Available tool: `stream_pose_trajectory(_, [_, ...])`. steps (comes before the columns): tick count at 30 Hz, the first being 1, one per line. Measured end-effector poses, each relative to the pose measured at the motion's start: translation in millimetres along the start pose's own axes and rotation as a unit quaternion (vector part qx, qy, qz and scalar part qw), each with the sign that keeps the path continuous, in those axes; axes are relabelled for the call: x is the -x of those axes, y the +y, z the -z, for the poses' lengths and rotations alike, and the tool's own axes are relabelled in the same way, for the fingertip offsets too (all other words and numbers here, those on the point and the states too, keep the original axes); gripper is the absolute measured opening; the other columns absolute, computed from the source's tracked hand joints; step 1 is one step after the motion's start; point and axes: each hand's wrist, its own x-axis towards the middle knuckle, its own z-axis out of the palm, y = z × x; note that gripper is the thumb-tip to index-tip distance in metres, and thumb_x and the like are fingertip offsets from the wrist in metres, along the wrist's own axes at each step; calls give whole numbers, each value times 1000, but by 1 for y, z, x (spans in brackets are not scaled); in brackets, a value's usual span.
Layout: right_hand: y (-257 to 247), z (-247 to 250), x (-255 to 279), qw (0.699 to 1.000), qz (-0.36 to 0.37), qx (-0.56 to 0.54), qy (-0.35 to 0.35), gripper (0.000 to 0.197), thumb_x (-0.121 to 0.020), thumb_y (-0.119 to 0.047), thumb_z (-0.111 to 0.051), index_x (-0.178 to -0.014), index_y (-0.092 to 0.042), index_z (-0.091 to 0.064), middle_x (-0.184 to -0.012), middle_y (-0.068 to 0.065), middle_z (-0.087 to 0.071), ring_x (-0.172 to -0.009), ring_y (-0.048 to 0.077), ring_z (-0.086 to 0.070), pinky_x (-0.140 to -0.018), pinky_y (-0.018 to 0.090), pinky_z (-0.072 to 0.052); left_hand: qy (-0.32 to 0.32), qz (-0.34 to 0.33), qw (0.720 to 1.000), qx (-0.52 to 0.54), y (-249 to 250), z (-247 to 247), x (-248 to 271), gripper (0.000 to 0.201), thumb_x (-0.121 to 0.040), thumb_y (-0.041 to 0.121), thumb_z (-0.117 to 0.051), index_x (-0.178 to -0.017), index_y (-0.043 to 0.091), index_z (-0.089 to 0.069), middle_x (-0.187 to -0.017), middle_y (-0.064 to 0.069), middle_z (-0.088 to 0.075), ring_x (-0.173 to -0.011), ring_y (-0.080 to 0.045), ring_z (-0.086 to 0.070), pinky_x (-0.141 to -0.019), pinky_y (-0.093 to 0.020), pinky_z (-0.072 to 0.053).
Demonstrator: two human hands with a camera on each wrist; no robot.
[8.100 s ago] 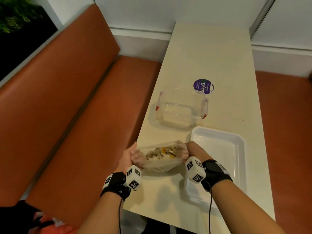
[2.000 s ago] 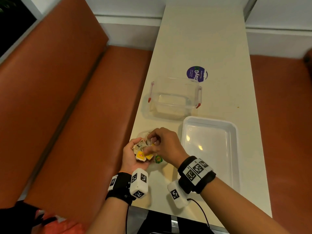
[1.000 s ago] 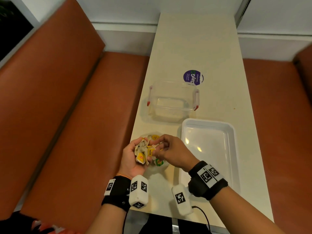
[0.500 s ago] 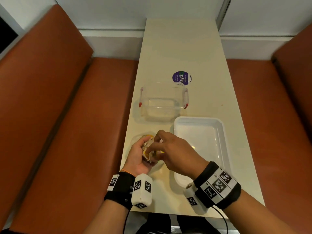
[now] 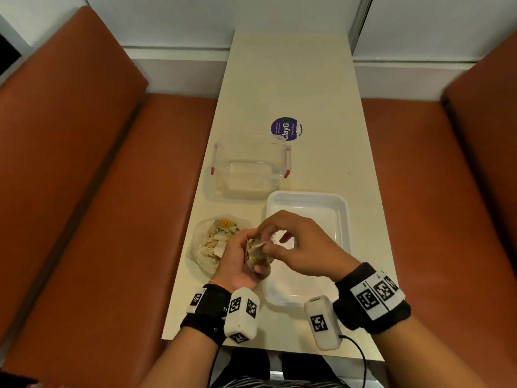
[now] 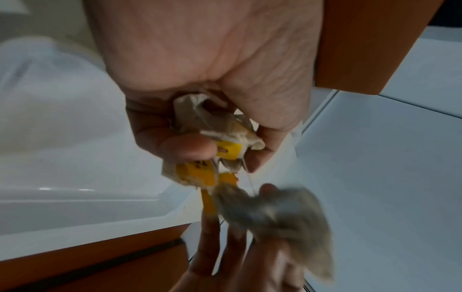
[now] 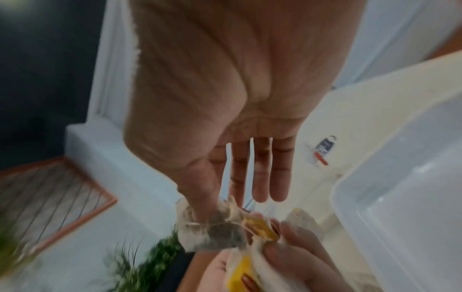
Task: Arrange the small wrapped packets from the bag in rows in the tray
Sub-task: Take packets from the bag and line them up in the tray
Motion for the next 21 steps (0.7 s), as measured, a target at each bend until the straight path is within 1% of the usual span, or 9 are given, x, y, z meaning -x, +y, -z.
stream_pose_trajectory(3, [16, 18, 12, 985, -70, -158, 18, 6, -92, -14, -77, -98, -14, -74, -113, -7, -76, -106, 12, -71, -95, 37, -57, 4, -5, 1000, 11, -16, -10, -12, 25, -73, 26, -73, -95, 13, -74, -73, -3, -60, -58, -15, -50, -36, -17, -34])
stream_pose_trajectory(5, [27, 26, 17, 967, -99, -236, 18, 9, -93, -12, -75, -100, -6, -73, -108, 8, -77, -100, 22, -72, -96, 45, -55, -10, -15, 1000, 2, -23, -17, -16, 33, -72, 23, -72, -103, 14, -77, -75, -2, -60, -58, -14, -48, -36, -17, -33])
stream_pose_trajectory(7, [36, 31, 20, 953, -113, -281, 25, 16, -90, -17, -74, -98, -4, -72, -103, 19, -74, -91, 26, -68, -90, 47, -55, -31, -5, 999, -15, -29, -24, -18, 16, -78, 24, -72, -92, 19, -77, -75, 0, -54, -53, -11, -45, -36, -15, -29])
stream_pose_trajectory(8, [39, 32, 20, 946, -119, -300, 31, 16, -89, -17, -73, -98, -3, -71, -101, 20, -73, -89, 26, -67, -86, 45, -55, -40, 3, 999, -21, -31, -26, -20, 9, -81, 27, -72, -86, 19, -74, -76, 1, -51, -50, -11, -46, -35, -15, -28])
stream_pose_trajectory(9, [41, 34, 20, 940, -123, -317, 36, 15, -91, -14, -70, -98, -1, -70, -98, 18, -73, -87, 25, -67, -82, 43, -55, -46, 10, 999, -26, -33, -26, -23, 15, -84, 33, -74, -86, 19, -72, -77, 0, -50, -48, -11, -46, -35, -15, -27])
stream_pose_trajectory(11, [43, 38, 20, 928, -127, -348, 40, 12, -96, -6, -66, -99, 5, -67, -94, 15, -72, -84, 26, -68, -77, 40, -55, -53, 16, 998, -26, -39, -26, -30, 34, -83, 44, -79, -101, 17, -68, -85, -1, -53, -47, -11, -47, -35, -16, -28])
stream_pose_trajectory(13, [44, 42, 20, 919, -128, -370, 39, 11, -97, -4, -64, -100, 6, -66, -92, 16, -71, -81, 28, -68, -74, 40, -56, -51, 7, 998, -34, -42, -27, -34, 48, -81, 47, -81, -114, 17, -64, -99, -4, -56, -46, -11, -47, -35, -17, -29])
stream_pose_trajectory(17, [44, 52, 15, 897, -129, -422, 20, 6, -96, -7, -66, -100, -2, -67, -89, 17, -68, -77, 29, -68, -69, 35, -57, -30, -5, 999, -40, -47, -25, -38, 52, -59, 47, -92, -95, 17, -70, -83, -1, -57, -46, -12, -48, -38, -16, -27])
stream_pose_trajectory(21, [51, 57, 11, 868, -148, -475, 5, 8, -96, -9, -66, -103, -5, -66, -91, 15, -68, -76, 27, -68, -69, 33, -58, -22, -12, 1000, -14, -46, -24, -39, 40, -78, 48, -80, -99, 17, -68, -80, 0, -59, -46, -12, -49, -41, -16, -25])
